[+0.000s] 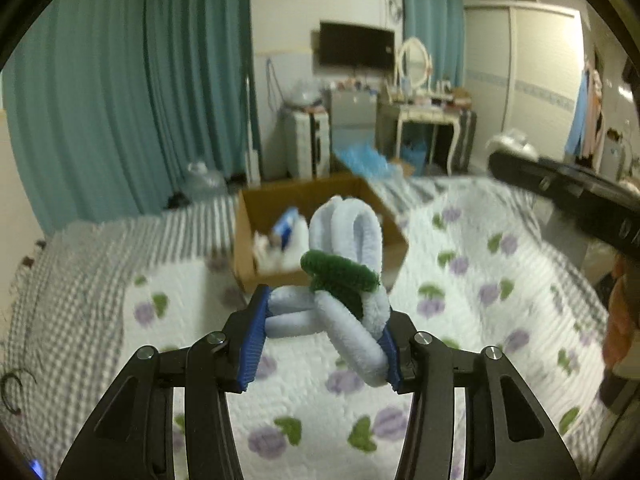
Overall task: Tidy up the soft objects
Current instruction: 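Carry the toy and towel into the box and release both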
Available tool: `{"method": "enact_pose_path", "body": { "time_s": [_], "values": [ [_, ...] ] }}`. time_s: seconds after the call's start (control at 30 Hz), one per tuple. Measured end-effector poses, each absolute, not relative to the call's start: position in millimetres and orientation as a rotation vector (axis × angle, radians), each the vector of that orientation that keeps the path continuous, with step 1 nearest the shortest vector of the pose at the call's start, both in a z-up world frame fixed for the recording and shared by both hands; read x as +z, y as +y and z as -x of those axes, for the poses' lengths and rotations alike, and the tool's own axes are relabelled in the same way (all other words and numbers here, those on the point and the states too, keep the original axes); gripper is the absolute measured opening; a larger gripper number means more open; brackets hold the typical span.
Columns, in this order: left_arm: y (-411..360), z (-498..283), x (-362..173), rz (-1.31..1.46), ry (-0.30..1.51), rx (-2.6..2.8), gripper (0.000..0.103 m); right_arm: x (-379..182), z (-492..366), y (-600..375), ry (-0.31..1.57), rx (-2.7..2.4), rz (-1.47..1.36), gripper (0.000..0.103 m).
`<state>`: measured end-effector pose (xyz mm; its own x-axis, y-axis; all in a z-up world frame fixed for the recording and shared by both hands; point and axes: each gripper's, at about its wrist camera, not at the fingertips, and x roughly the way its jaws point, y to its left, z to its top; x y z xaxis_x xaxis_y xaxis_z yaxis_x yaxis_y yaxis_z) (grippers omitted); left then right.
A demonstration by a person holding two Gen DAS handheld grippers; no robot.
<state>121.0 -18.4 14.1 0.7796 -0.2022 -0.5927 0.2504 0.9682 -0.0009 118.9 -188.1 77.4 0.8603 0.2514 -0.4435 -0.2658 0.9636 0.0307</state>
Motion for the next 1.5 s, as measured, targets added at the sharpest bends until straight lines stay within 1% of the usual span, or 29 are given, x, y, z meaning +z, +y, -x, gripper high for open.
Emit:
{"method": "enact_pose_path", "body": {
  "time_s": [0.2,0.43,0.63,0.83,0.97,1.0,1.07,1.2,1.23,1.27,1.3,1.33,1.4,1.5],
  "values": [
    [-19,-138,54,-0.094,0.543,-0.231,0.047,98,-146,-167,0.435,0.316,0.061,0.059],
    [-16,-196,58,-0.092,0.529,-0.207,0.047,89,-210,-152,0.455,0.324,0.077,0.059],
    [-11,-273,28,-0.079,0.6,-0.176,0.047,61,-276,-151,0.492,0.326,0.067,0.059],
    [-16,-323,-15,-0.079,0.663,-0.159,0.047,20,-338,-153,0.565,0.323,0.013,0.059],
    [-22,-338,-43,-0.094,0.686,-0.165,0.048,-5,-367,-147,0.603,0.312,0.039,0.059],
    [-22,-341,-49,-0.096,0.695,-0.162,0.05,-10,-372,-146,0.613,0.313,0.044,0.059],
    [-22,-347,-56,-0.096,0.71,-0.167,0.052,-22,-384,-146,0.636,0.308,0.05,0.059],
    [-17,-351,-64,-0.072,0.714,-0.15,0.052,-32,-400,-148,0.655,0.322,0.03,0.059],
    [-16,-352,-64,-0.061,0.721,-0.155,0.053,-31,-402,-151,0.653,0.324,0.02,0.061],
    [-19,-355,-64,-0.053,0.726,-0.163,0.06,-30,-403,-152,0.647,0.328,0.007,0.067],
    [-19,-357,-63,-0.05,0.728,-0.167,0.066,-28,-400,-155,0.636,0.325,-0.011,0.084],
    [-19,-356,-61,-0.054,0.723,-0.162,0.069,-26,-398,-158,0.62,0.312,-0.031,0.089],
    [-19,-353,-59,-0.066,0.705,-0.15,0.078,-22,-392,-163,0.598,0.288,-0.048,0.091],
    [-18,-347,-55,-0.085,0.706,-0.116,0.079,-18,-381,-169,0.597,0.263,-0.062,0.091]
  ]
}}
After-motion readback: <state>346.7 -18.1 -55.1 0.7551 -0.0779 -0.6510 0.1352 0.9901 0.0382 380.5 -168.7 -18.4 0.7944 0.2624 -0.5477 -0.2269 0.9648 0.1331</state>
